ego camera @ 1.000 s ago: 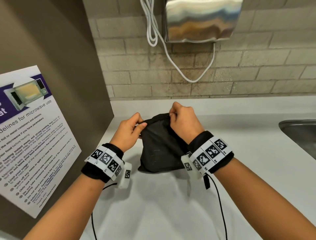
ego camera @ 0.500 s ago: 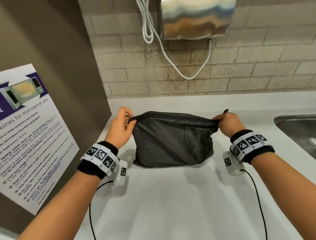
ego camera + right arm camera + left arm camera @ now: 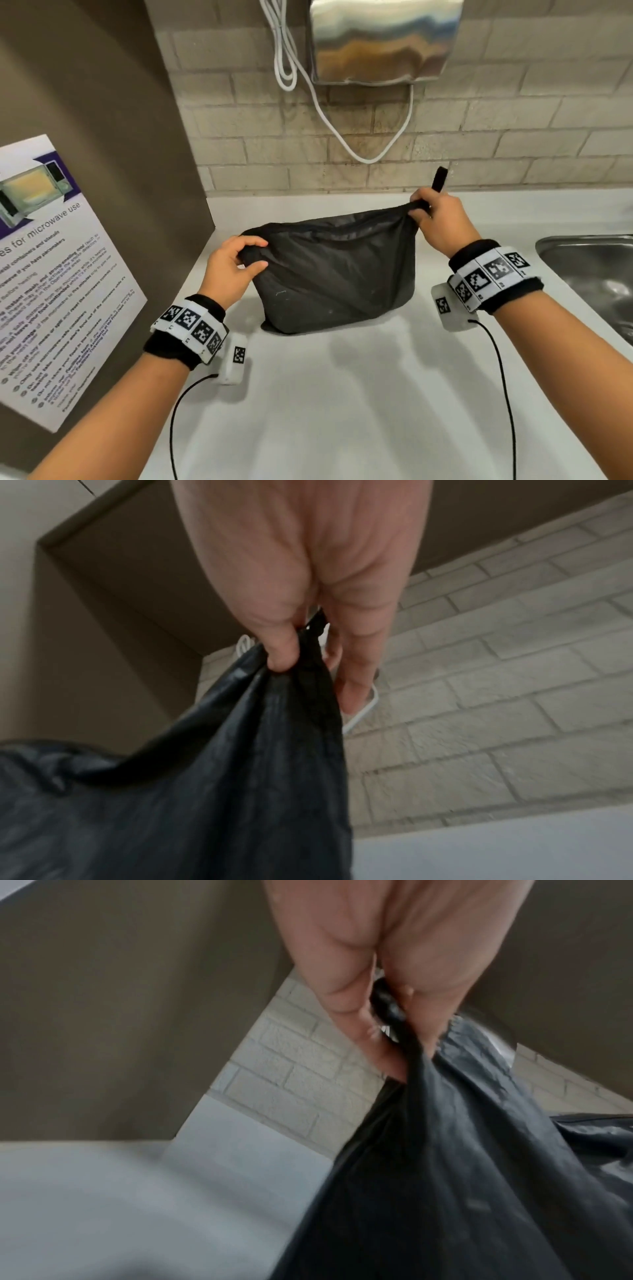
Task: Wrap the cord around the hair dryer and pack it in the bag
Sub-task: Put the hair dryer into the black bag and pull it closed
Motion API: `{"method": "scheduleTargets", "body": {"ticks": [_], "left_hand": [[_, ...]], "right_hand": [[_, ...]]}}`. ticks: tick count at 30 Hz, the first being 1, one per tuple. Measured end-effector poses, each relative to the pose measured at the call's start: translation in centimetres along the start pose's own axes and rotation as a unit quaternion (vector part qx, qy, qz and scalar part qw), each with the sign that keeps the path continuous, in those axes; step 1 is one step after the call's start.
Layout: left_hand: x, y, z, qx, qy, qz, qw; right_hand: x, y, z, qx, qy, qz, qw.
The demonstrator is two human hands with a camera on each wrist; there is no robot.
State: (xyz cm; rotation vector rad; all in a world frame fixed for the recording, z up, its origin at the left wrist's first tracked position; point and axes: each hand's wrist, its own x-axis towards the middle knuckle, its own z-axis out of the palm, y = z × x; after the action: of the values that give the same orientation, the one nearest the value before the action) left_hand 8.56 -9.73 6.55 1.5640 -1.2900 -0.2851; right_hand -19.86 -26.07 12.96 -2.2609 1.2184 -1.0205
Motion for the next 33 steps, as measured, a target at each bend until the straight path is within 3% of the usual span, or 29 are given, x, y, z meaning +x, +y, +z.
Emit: {"method": "scheduleTargets", "body": {"ticks": [6,9,12,17,22,29,33], "left_hand": [[1.9,-0.1,-2.7,0.01,0.03,-0.017,0.999],[3.6,-0.5,-4.5,-0.019,-0.001,-0.086,0.996],[5.3,-0.9,-5.4,0.031,-0.066,-0.144,0.987],[8.6,-2.0,-5.8,0.125,-0.118,-0.225,0.959],[12.9,-3.3,-6.5,0.235,-0.148,-0.233,0.932],[18.7,-6.6,-5.9,0.37,-0.196,-0.264,0.869],[21.8,-8.4,-5.7,0.44,-0.194,-0.264,0.836]], "right_hand": [[1.6,-2.3,-0.6,0.082,0.025,-0.015,0.996],[2.0,-2.4,0.3,0.061,0.008,-0.032,0.998],[2.5,-2.1,2.3,0.044,-0.009,-0.047,0.998],[4.2,-1.3,7.4,0.04,-0.084,0.034,0.995],[7.1,-0.6,11.8,0.001,-0.119,0.108,0.987],[12.2,-0.6,17.2,-0.018,-0.187,0.111,0.976],[14.9,0.0,20.3,-0.025,-0.188,0.106,0.976]]}}
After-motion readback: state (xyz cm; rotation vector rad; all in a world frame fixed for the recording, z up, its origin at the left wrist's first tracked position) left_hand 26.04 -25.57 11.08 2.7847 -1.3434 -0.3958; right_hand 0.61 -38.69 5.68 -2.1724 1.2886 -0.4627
